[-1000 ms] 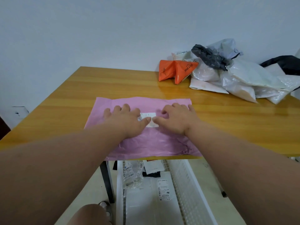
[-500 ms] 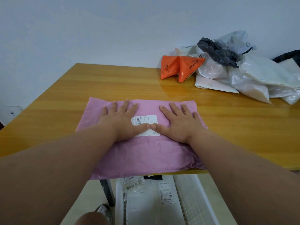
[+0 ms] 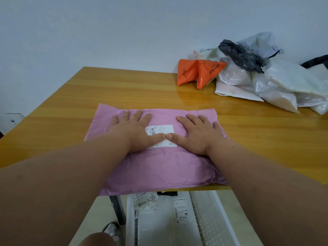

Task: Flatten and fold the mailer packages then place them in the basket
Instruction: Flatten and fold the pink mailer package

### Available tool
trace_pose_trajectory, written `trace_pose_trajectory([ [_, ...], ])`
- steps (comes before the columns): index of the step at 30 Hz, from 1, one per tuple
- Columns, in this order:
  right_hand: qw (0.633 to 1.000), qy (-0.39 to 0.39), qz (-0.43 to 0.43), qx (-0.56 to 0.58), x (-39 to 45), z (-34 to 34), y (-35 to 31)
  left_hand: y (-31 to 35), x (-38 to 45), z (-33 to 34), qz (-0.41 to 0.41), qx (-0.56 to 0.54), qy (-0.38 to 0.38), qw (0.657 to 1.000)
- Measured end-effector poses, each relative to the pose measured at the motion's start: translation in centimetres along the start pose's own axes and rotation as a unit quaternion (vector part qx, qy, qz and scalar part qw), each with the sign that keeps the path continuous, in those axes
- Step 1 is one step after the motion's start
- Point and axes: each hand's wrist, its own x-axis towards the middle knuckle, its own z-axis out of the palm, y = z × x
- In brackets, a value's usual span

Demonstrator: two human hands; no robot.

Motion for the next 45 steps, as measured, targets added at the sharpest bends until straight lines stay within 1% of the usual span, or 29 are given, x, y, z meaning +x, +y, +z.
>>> trace_pose_trajectory([
  [8, 1.000, 0.010, -0.005, -0.007, -0.2, 0.1, 0.0, 0.2, -0.6, -0.1, 0.004, -0.007, 0.012, 1.000],
  [10, 1.000, 0.011, -0.005, -0.026, -0.5, -0.1, -0.1, 0.1, -1.2, -0.2, 0.006, -0.010, 0.037, 0.999],
  [12, 0.998, 0.018, -0.013, -0.061, -0.9, -0.7, -0.2, -0.1, -2.1, -0.5, 0.018, 0.007, 0.084, 0.996],
  [13, 0.996, 0.027, -0.021, -0.081, -1.2, -1.0, -0.4, -0.2, -2.6, -0.6, 0.026, 0.021, 0.102, 0.994],
  [15, 0.992, 0.065, -0.040, -0.105, -1.9, -1.6, -1.0, -0.3, -3.6, -1.0, 0.034, 0.033, 0.111, 0.993],
  [17, 0.991, 0.091, -0.050, -0.082, -2.8, -2.0, -1.8, -0.3, -4.5, -1.3, 0.023, 0.018, 0.097, 0.995],
  [18, 0.993, 0.091, -0.048, -0.056, -3.4, -2.1, -2.2, -0.2, -4.9, -1.3, 0.015, 0.007, 0.086, 0.996],
  [19, 0.995, 0.081, -0.043, -0.031, -4.1, -2.1, -2.4, -0.1, -5.4, -1.3, 0.008, -0.004, 0.076, 0.997],
  [21, 0.999, 0.035, -0.033, 0.002, -5.5, -1.9, -2.6, 0.2, -6.4, -1.2, 0.000, -0.027, 0.057, 0.998],
  [24, 0.999, -0.023, -0.024, 0.004, -7.4, -1.2, -2.2, 0.6, -7.7, -0.3, -0.003, -0.057, 0.019, 0.998],
  [26, 0.999, -0.044, -0.019, -0.004, -8.4, -0.3, -1.6, 0.7, -8.3, 0.5, -0.002, -0.043, 0.000, 0.999],
  [30, 0.999, -0.034, -0.018, -0.015, -9.3, 0.9, -0.9, 0.8, -8.8, 1.4, 0.007, 0.003, 0.009, 1.000],
  [40, 1.000, -0.021, -0.013, -0.006, -9.1, 1.2, -1.0, 0.9, -9.0, 1.6, 0.005, 0.006, 0.014, 1.000],
  [42, 1.000, -0.023, -0.010, 0.006, -9.1, 1.1, -0.9, 0.8, -9.2, 1.5, 0.010, 0.000, 0.017, 1.000],
  [45, 0.998, -0.031, 0.001, 0.060, -9.1, 0.9, -0.8, 0.6, -9.7, 1.4, 0.018, -0.006, 0.010, 1.000],
])
